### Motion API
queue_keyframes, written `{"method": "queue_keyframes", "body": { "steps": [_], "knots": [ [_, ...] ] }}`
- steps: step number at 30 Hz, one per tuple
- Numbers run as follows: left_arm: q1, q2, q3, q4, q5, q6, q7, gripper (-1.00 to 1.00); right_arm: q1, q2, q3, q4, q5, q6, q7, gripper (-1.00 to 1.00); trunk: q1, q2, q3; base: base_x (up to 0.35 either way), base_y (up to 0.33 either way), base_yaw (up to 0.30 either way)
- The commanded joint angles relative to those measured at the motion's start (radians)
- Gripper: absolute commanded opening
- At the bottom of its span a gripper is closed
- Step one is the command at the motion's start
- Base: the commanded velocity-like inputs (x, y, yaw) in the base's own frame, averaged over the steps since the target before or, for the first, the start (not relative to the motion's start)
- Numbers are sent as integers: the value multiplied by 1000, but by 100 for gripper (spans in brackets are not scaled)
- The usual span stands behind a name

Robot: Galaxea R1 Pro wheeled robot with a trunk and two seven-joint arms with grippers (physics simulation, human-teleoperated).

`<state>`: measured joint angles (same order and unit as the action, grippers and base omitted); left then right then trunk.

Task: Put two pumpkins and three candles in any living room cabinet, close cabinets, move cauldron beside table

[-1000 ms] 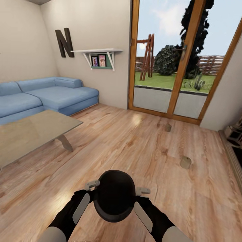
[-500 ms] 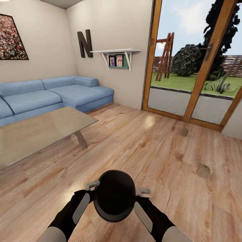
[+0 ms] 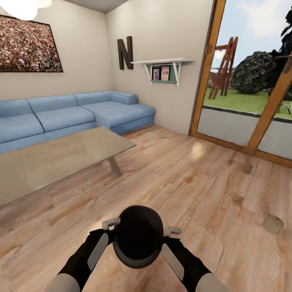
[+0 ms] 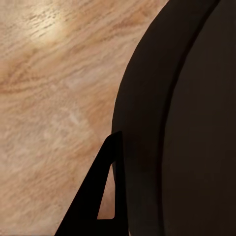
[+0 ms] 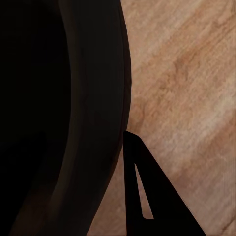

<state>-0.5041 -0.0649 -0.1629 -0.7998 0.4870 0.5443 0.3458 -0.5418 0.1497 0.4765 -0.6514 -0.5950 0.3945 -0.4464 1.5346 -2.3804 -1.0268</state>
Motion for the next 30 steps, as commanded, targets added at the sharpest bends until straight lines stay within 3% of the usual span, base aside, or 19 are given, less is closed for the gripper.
{"method": "queue_keyframes", "body": {
  "steps": [1,16,23,30],
  "knots": [
    [-1,1,-3,-1,1,5,10,-100,-1,-1,2,-37,8,3,-9,-100,0,0,-1,259,-66,227],
    [-1,1,-2,-1,1,5,10,-100,-1,-1,2,-43,8,4,-9,-100,0,0,-1,309,-83,38],
    [-1,1,-1,-1,1,5,10,-100,-1,-1,2,-44,8,4,-9,-100,0,0,-1,286,-83,249],
    [-1,1,-1,-1,1,5,10,-100,-1,-1,2,-44,8,4,-9,-100,0,0,-1,56,-14,288]
  ]
}}
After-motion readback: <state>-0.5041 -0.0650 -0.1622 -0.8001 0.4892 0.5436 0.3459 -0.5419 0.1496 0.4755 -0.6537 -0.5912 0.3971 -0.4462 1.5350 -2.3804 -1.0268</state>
